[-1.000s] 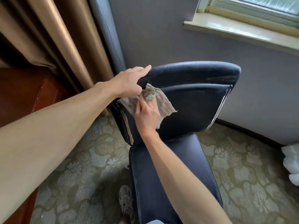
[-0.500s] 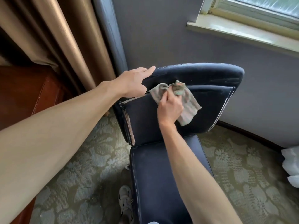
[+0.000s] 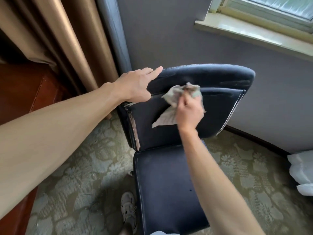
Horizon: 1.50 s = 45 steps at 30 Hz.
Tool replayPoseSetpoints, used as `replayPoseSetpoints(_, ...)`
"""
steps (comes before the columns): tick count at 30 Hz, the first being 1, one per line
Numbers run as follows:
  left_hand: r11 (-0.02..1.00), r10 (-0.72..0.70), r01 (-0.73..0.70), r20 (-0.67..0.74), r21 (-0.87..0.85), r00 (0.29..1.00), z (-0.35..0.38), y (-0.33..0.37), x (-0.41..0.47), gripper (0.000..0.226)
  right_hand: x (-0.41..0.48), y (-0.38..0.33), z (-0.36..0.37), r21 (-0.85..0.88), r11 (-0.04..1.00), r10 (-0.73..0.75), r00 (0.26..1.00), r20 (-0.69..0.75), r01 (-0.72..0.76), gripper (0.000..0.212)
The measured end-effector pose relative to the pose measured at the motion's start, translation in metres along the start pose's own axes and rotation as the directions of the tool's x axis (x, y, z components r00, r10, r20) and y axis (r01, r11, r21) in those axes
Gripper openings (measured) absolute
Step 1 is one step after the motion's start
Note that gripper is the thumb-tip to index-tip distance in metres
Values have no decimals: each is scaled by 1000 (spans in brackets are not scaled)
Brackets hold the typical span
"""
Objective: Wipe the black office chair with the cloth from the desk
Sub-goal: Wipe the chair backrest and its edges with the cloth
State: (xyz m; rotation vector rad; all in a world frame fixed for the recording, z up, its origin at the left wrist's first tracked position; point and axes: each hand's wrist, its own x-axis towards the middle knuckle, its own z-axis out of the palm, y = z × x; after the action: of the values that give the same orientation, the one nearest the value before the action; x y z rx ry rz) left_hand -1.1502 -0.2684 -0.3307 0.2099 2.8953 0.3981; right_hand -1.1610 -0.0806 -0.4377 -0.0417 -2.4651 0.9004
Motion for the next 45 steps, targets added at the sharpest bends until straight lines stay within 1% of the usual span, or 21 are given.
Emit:
replayPoseSetpoints(2, 1000, -7, 7, -5, 6, 1000, -2, -7, -7, 104, 19, 21, -5, -49, 995, 91, 995, 32, -90, 30)
replayPoseSetpoints(4, 999, -23, 24, -19, 23, 1000, -2, -22, -19, 105, 27, 27, -5, -84, 990, 120, 990, 67, -115, 34)
replayPoseSetpoints(7, 998, -59, 58, -13, -19, 998, -3, -35, -32, 105, 21, 11, 3, -80, 979, 195, 978, 77, -189, 36)
replayPoseSetpoints(8, 997, -60, 59, -8, -42, 998, -3, -36, -33, 103, 14, 1, 6, -77, 978, 199, 975, 99, -192, 35)
replayPoseSetpoints(10, 996, -59, 59, 9, -62, 998, -3, -35, -31, 101, -5, -27, 12, -39, 990, 137, 981, 141, -132, 31)
replayPoseSetpoints(12, 995, -68, 70, 29, -69, 997, -5, -34, -30, 103, -36, -59, 20, 41, 999, 25, 989, 149, -32, 23)
replayPoseSetpoints(15, 994, -83, 85, 28, -70, 996, -4, -36, -31, 105, -88, -98, 38, 127, 988, -116, 974, 196, 92, 18)
replayPoseSetpoints(18, 994, -81, 80, -1, -70, 997, 0, -37, -33, 104, -102, -98, 40, 146, 978, -176, 961, 212, 147, 23)
replayPoseSetpoints(20, 995, -73, 72, -12, -69, 997, 2, -37, -32, 104, -93, -83, 32, 98, 960, -277, 944, 180, 263, 19)
replayPoseSetpoints(21, 995, -69, 68, -17, -67, 997, 2, -37, -31, 104, -85, -74, 27, 65, 953, -302, 941, 155, 295, 14)
replayPoseSetpoints(22, 996, -65, 64, -21, -65, 998, 2, -38, -30, 104, -74, -65, 23, 38, 965, -263, 956, 127, 260, 12)
replayPoseSetpoints(23, 996, -65, 63, -25, -68, 998, 3, -38, -30, 104, -61, -55, 18, 22, 985, -171, 980, 105, 169, 14)
replayPoseSetpoints(24, 995, -68, 66, -30, -75, 997, 4, -38, -30, 104, -47, -45, 14, 11, 997, -74, 993, 89, 73, 19)
replayPoseSetpoints(25, 994, -71, 68, -35, -83, 997, 5, -37, -30, 104, -33, -36, 12, -1, 1000, -11, 996, 83, 11, 25)
replayPoseSetpoints(28, 993, -84, 80, -42, -89, 996, 7, -37, -28, 102, -18, -28, 11, -43, 999, 28, 994, 103, -23, 31)
replayPoseSetpoints(30, 992, -97, 93, -43, -84, 994, 8, -38, -27, 102, -23, -42, 18, -24, 997, 69, 993, 97, -67, 32)
replayPoseSetpoints(32, 991, -108, 105, -33, -87, 994, 7, -39, -28, 103, -33, -60, 26, -25, 992, 123, 985, 125, -120, 31)
replayPoseSetpoints(35, 989, -106, 102, -31, -109, 994, 5, -41, -29, 102, -56, -86, 33, -5, 996, 87, 983, 164, -87, 25)
replayPoseSetpoints(39, 989, -109, 104, -46, -103, 993, 5, -40, -32, 99, -110, -124, 46, 82, 997, -22, 981, 192, 6, 18)
replayPoseSetpoints(42, 989, -102, 96, -52, -111, 993, 5, -40, -35, 99, -115, -119, 47, 113, 993, -50, 983, 174, 30, 20)
replayPoseSetpoints(45, 993, -76, 70, -57, -98, 995, 5, -40, -33, 99, -100, -95, 32, 77, 991, -119, 975, 190, 106, 21)
